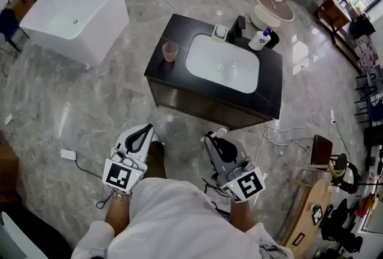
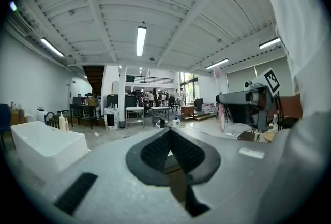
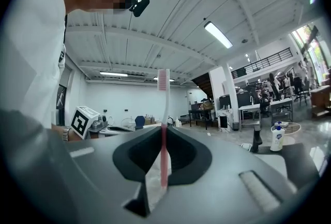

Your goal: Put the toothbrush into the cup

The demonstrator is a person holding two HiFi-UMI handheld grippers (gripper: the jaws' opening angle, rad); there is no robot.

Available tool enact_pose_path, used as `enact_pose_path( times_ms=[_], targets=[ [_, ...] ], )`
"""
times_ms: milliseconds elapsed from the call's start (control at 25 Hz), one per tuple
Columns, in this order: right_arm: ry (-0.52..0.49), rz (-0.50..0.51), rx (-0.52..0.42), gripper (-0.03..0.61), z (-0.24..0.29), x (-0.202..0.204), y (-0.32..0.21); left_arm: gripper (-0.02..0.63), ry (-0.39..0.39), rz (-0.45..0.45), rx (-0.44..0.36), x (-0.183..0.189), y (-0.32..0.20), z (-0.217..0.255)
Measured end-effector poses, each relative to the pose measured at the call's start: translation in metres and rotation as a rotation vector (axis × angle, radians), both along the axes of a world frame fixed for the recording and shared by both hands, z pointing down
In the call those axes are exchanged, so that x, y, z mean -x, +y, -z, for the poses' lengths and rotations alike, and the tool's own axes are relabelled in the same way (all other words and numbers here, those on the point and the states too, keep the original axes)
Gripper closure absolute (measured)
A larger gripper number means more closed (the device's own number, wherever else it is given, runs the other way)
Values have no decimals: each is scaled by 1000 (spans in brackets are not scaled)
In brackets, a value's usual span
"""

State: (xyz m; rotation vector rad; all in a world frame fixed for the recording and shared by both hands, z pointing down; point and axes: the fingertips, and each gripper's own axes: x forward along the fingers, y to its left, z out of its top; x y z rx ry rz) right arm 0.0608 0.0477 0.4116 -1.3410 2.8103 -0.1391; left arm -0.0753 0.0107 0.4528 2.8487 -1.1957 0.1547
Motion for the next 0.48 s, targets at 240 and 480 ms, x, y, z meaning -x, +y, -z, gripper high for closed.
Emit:
enact_pose_path(
  times_ms=[240,480],
  targets=[
    [28,-42,21,538,11,50,-88,615,-8,-82,9,35,-90,9],
    [64,-78,46,538,16,79,-153,615,28,-124,16,56,-161,14]
  ],
)
